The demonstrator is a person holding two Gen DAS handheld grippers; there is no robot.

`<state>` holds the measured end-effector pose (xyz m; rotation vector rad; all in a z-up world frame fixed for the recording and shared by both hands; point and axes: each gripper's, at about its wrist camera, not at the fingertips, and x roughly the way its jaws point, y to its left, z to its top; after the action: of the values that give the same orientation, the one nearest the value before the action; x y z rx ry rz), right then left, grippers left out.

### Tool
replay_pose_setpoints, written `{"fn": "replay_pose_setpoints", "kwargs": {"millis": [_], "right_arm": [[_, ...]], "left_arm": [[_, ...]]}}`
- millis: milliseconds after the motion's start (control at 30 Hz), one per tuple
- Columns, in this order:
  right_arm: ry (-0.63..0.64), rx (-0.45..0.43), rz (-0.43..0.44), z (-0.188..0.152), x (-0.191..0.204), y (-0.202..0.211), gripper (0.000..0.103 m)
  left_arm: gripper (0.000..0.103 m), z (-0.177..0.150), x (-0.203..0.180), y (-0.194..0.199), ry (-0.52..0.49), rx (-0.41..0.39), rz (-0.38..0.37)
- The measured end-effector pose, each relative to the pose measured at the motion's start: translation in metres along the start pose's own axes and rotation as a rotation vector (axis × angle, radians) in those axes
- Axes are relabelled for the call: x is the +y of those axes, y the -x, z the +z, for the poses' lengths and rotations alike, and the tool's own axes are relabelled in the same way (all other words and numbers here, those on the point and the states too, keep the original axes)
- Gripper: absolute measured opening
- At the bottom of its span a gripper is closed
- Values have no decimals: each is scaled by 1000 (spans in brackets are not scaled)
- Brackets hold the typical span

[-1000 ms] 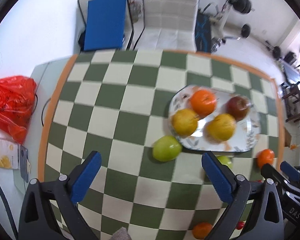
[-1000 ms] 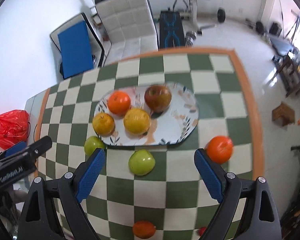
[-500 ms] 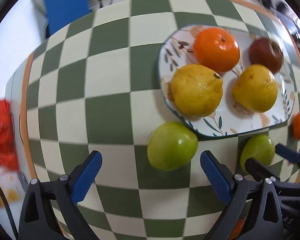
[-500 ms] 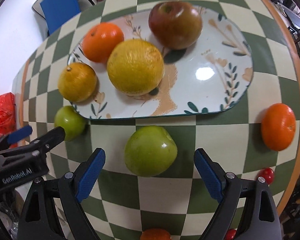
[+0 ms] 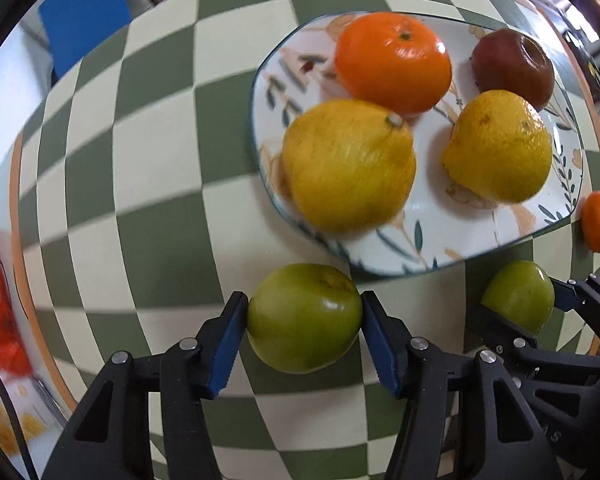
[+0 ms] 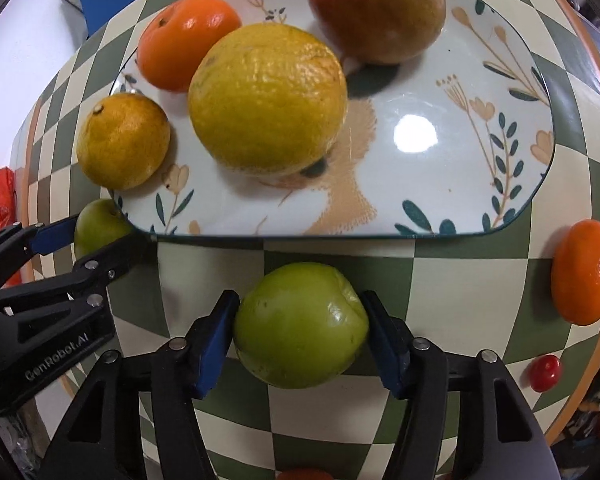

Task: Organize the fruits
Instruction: 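Grasp a green apple with each gripper, then carry both green apples onto the plate and open both grippers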

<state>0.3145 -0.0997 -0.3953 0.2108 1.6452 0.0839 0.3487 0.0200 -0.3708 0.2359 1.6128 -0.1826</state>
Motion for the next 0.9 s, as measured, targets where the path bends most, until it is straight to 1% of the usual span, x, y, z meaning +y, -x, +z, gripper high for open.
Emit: {"fn": "replay_pose_setpoints", "kwargs": {"millis": [33,133,167,233,367,467,500,567,633,733,767,833,900], "right_arm": [[6,2,-7,-3,0,0,64],[2,10,-6,-15,-8,0,64],[-1,12,-5,-18,-11,-1,64],[-10,11,13,-25,-16,-2,64],[-12,-1,23,-31,-19,-1,64],[-13,-5,29,-33,-20,0,64],[-23,-3,38,-36,-24,1,64],[-58,-4,85,-40,-35,6,64],[-99,-14,134,-41,-47,16,64],[-184,-56,240,-36,-73,46,64],[-200,-78,259,-33,-80,57,64],[-222,-134,280,-19,-96,84,64],[-241,-180,298,0,-113,109,64]], "left_arm": [[54,-7,4,0,22,6,-16],[54,-33,5,-2,100,26,-94],[54,-40,5,-4,120,29,-106],[54,-50,6,-5,157,6,-117],[54,-56,12,-8,237,3,-154],[54,-58,20,-9,278,18,-204],[54,-59,19,-6,283,17,-216],[54,-59,21,3,289,-3,-238],[54,-56,20,17,304,-29,-273],[54,-40,9,48,339,-72,-366],[54,-36,5,56,347,-82,-402],[54,-14,-3,71,357,-92,-463],[54,10,-28,81,357,-92,-496]]}}
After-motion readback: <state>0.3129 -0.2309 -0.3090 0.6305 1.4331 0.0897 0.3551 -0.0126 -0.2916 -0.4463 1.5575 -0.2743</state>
